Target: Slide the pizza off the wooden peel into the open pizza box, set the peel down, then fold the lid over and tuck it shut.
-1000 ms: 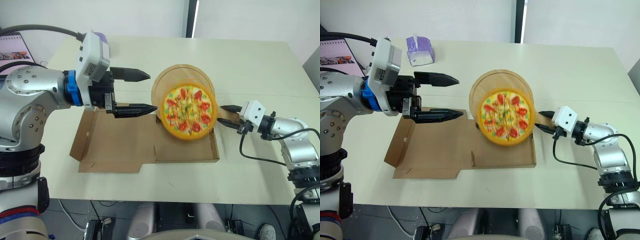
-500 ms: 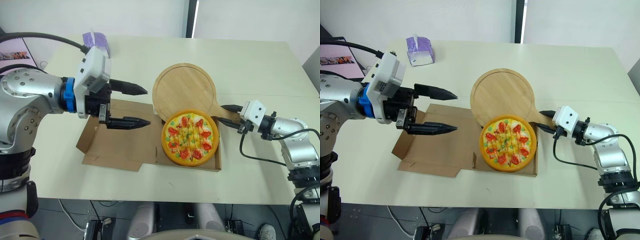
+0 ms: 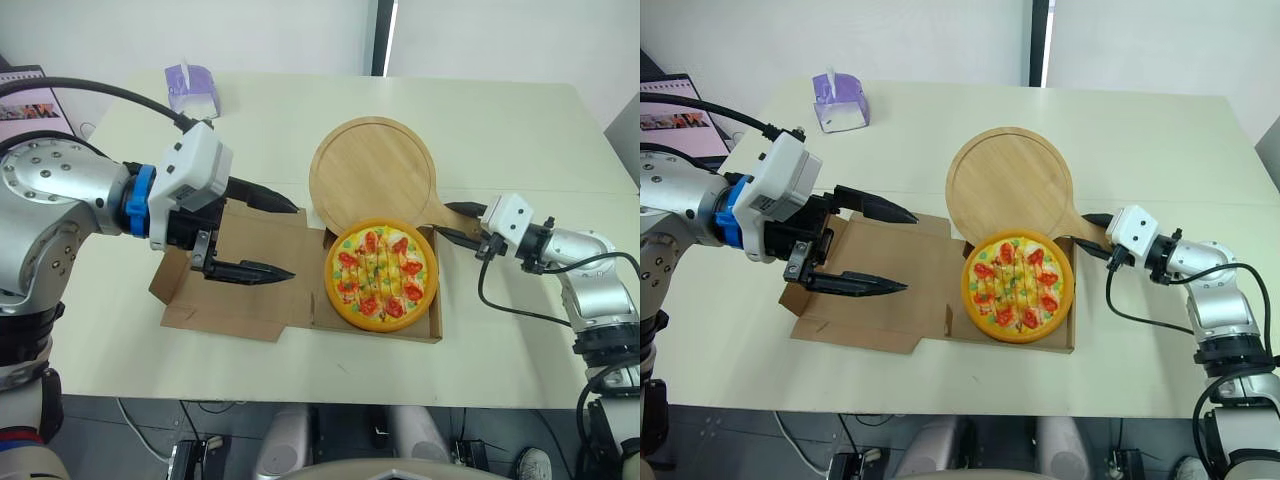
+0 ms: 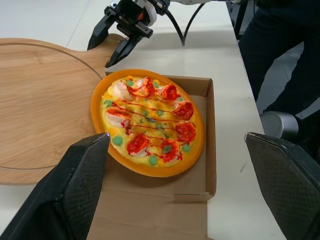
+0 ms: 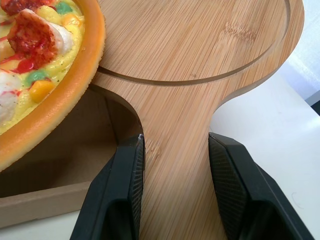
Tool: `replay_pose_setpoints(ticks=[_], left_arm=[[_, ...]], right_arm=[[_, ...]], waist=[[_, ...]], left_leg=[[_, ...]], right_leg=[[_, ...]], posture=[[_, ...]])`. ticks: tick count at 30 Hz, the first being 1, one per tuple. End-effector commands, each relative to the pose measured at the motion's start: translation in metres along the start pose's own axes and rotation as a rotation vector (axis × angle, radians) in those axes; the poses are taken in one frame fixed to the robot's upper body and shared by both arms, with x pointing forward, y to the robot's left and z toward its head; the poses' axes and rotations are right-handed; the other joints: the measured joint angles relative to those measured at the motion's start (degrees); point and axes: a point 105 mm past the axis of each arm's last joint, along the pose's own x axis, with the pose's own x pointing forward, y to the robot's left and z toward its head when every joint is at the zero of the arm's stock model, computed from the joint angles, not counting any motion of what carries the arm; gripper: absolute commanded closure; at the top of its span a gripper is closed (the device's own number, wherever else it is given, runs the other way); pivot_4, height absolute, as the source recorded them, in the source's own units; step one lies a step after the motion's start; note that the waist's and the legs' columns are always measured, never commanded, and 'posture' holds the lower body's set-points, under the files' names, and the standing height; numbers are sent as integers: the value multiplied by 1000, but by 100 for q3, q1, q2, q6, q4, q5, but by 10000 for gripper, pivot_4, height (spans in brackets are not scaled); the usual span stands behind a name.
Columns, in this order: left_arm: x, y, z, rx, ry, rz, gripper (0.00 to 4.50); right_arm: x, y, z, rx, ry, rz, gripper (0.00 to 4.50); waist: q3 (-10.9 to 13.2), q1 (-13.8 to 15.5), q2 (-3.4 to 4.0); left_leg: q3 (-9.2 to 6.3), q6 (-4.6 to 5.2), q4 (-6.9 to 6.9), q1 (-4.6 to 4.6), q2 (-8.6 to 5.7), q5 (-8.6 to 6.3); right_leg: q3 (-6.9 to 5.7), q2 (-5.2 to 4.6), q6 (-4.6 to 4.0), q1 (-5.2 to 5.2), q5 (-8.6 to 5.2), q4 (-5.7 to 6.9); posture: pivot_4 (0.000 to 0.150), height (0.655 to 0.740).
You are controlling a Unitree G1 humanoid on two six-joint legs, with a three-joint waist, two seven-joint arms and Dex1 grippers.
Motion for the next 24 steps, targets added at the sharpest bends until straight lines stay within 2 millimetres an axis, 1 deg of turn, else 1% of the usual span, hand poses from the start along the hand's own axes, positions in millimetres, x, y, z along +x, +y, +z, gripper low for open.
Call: replay_pose_setpoints(ticks=[1,4,6,11,14,17,21,24], left_arm=[[-9,3,10,43,2,25,0],[-10,3,9,41,7,23,0],[-10,3,9,41,6,23,0],[-12,3,10,41,2,26,0],[-15,3,10,37,4,33,0],[-23,3,5,22,19,50,0],[-22,3,4,22,11,54,0],[-19,3,5,21,-4,47,0]], right_arm=[[-6,-25,24,-74,-79,-98,28888],[-7,-33,23,-88,-71,-140,28888],[-9,-47,23,-99,-64,-218,28888],[-16,-67,26,-115,-69,-316,28888],[-21,-72,27,-110,-70,-350,28888],[-34,-79,22,-74,-57,-413,28888],[-45,-84,18,-41,-39,-463,28888],[-57,-87,14,-8,-15,-505,28888]], waist=[[0,0,0],[0,-5,0],[0,-10,0],[0,-18,0],[0,-19,0],[0,-22,0],[0,1,0],[0,-6,1]], left_leg=[[0,0,1,0,0,0],[1,0,1,1,0,0],[1,0,1,1,1,0],[1,0,2,1,1,0],[1,0,2,0,1,0],[2,0,2,1,1,0],[0,0,3,0,0,0],[3,1,4,1,0,-1]], right_leg=[[0,0,0,0,0,0],[1,1,0,0,0,2],[2,2,0,0,0,2],[1,2,-1,-1,1,4],[2,2,-1,0,1,4],[3,2,-1,-1,1,5],[1,2,-1,2,1,3],[4,2,0,2,1,4]], posture=[[1500,7400],[1500,7400],[1500,7400],[1500,7400],[1500,7400],[1500,7400],[1500,7400],[1500,7400]])
